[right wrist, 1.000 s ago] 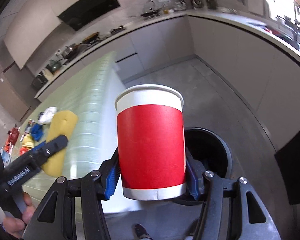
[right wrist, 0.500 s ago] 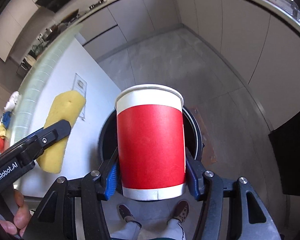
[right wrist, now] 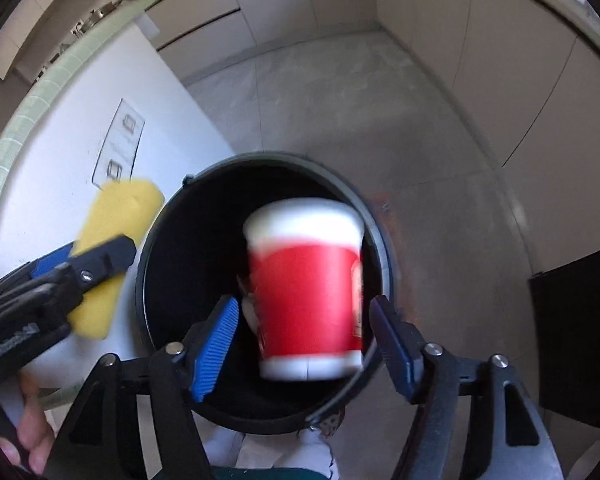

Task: Collect trash
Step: 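Carry sponge and red cup over the black bin and open both tools, then return both open tools to the island toward the spray can and tissue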

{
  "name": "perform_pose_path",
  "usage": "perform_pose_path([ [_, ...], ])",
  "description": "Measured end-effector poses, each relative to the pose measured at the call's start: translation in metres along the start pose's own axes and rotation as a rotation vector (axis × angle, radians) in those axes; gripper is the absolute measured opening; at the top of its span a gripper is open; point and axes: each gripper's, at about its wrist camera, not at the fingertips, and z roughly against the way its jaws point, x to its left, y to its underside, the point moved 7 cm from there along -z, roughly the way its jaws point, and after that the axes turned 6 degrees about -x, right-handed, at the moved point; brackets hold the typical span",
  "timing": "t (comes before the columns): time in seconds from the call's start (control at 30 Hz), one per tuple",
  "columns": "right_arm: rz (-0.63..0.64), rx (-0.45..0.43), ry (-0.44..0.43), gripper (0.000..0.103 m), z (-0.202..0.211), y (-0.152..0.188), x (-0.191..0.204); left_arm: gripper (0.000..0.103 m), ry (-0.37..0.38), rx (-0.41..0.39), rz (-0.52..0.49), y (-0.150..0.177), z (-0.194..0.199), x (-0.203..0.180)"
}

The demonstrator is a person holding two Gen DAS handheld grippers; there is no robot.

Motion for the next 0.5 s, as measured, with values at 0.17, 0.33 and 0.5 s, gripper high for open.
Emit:
perform_pose_path([
  [0.17,-0.033,-0.098,0.017,0.083,0.036,-0.015,-0.011,0.101,0.004,-0.031,-0.029,-0.01,0.014,-0.012],
  [0.33,-0.079,-0.169,0.04,0.083,0.069,-0.023,-0.017,0.101,0.03,-0.074,-0.01,-0.023,0.046,-0.012],
  [0.5,-0.106,-0.213,0.034,0.083,0.099,-0.028,0.004,0.101,0.041,-0.142,-0.007,-0.035,0.1,0.002],
])
